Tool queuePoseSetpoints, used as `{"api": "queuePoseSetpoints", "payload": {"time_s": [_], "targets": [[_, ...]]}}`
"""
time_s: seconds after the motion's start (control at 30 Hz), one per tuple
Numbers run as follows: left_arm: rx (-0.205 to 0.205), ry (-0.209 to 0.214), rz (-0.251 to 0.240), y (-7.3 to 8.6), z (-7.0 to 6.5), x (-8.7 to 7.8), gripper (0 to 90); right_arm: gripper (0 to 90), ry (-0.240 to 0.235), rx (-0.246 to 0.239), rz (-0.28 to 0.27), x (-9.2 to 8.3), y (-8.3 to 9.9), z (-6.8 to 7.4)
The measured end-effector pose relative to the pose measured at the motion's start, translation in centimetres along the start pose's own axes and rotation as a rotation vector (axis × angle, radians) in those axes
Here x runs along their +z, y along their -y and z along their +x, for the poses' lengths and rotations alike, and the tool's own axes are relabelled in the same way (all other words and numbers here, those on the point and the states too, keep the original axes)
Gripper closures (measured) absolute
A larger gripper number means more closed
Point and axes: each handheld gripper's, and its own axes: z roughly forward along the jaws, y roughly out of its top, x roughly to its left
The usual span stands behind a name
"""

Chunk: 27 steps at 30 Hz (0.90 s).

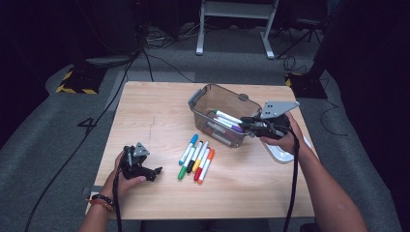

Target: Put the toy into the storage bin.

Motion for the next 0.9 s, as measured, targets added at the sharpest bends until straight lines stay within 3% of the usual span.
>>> {"api": "queuePoseSetpoints", "payload": {"time_s": [0.23,0.63,0.9], "targets": [[0.000,0.000,0.000,0.0,0.0,0.0,0.5,74.7,0.035,0.050,0.040,1.9,-0.1,-1.9],[0.000,0.000,0.000,0.0,0.0,0.0,0.5,74.7,0.030,0.123,0.097,4.8,-0.5,-4.0],[0.000,0.000,0.000,0.0,0.0,0.0,0.5,74.6,0.025,0.139,0.198,7.9,-0.7,-4.9]]}}
